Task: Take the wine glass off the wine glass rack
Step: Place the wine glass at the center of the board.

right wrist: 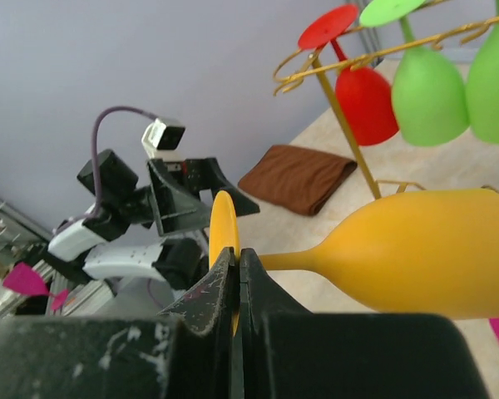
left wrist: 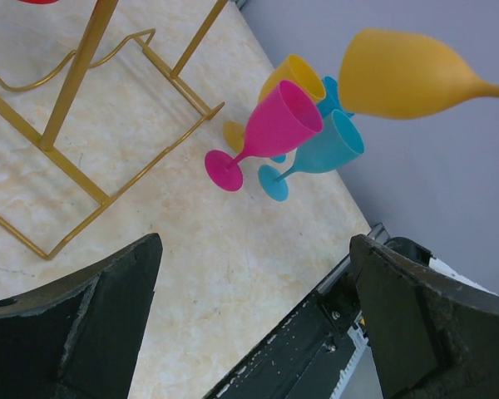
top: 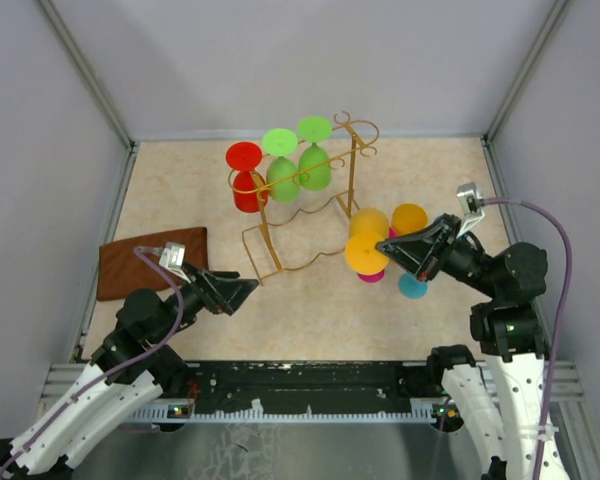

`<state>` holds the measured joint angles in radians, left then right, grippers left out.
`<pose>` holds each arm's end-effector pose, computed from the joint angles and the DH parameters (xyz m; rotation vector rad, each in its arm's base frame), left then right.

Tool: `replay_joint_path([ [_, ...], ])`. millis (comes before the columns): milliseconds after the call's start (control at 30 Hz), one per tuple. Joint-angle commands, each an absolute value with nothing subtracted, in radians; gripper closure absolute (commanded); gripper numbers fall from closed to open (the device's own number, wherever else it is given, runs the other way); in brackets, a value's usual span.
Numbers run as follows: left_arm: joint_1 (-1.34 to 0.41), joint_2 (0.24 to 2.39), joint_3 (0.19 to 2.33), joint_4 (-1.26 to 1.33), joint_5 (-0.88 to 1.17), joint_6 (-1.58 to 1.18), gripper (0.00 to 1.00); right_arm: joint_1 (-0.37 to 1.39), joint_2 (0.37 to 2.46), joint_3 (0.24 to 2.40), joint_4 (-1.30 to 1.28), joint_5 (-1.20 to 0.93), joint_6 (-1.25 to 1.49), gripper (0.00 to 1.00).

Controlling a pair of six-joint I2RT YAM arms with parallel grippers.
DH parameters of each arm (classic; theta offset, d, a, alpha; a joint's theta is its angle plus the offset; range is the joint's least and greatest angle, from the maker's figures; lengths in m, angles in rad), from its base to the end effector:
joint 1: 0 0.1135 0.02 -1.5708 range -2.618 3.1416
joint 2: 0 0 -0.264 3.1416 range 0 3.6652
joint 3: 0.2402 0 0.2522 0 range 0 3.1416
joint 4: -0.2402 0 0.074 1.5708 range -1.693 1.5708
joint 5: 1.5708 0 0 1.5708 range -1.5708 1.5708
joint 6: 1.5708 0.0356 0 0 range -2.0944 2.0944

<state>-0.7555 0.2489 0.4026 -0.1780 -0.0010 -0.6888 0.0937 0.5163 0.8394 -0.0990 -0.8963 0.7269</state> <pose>0.0776 -0.0731 0.2727 0.0563 1.7116 -1.1042 0.0944 0.0368 0.3999 -0.3495 1.5214 1.2580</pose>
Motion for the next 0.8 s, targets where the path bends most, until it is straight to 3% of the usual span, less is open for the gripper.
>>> replay_joint_path([
  [0,-0.755,0.207,0.366,-0.052,0.037,-0.733,0.01,0.113,0.488,0.856,-0.168,-1.039,0.679,1.0],
  [233,-0.755,0.172,0.305,0.058,0.121,-0.778,0.01,0.25,0.505,0.797,-0.159,-1.016,0.691,1.0],
  [533,-0.755,0.264,0.293,0.165,0.25,-0.802,0.01,0.808,0.687,0.792,-0.163,-0.476,0.496,1.0],
  [767,-0.756,0.3,0.284,0.18,0.325,-0.823,0.07,0.837,0.751,0.683,0.07,-0.404,0.547,1.0],
])
